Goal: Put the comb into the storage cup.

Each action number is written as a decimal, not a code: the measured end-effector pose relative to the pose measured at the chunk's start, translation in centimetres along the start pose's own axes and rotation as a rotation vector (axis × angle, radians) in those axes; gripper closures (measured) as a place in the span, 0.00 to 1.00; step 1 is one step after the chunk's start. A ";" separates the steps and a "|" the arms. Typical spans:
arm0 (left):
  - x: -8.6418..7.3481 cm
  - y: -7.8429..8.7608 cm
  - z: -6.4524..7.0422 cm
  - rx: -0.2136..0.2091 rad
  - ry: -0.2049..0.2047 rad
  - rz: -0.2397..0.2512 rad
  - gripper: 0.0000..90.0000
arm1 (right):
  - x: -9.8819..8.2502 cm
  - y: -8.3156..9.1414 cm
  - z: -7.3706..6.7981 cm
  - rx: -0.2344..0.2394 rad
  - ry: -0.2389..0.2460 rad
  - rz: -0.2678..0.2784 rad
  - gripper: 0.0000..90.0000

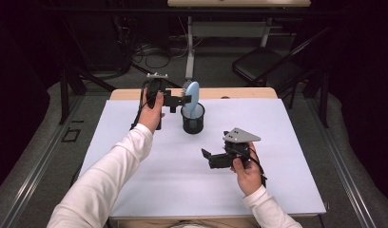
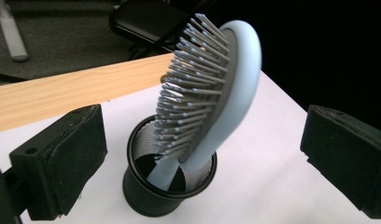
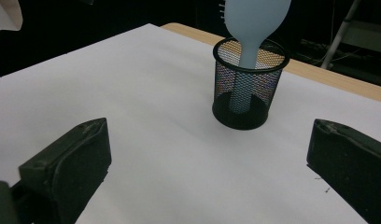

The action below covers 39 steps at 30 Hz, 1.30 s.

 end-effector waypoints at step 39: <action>-2.2 5.1 1.5 -0.041 -0.067 -0.083 0.01 | 0.0 0.4 0.6 -0.004 -0.014 0.003 0.00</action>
Point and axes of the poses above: each handheld gripper's, and its own axes: y roughly backward along the jaws, x roughly out of its top, z roughly to its right, the point moved 10 cm from there along -y, roughly forward along the jaws, and after that the axes turned 4 degrees about x, right-handed, at the moved point
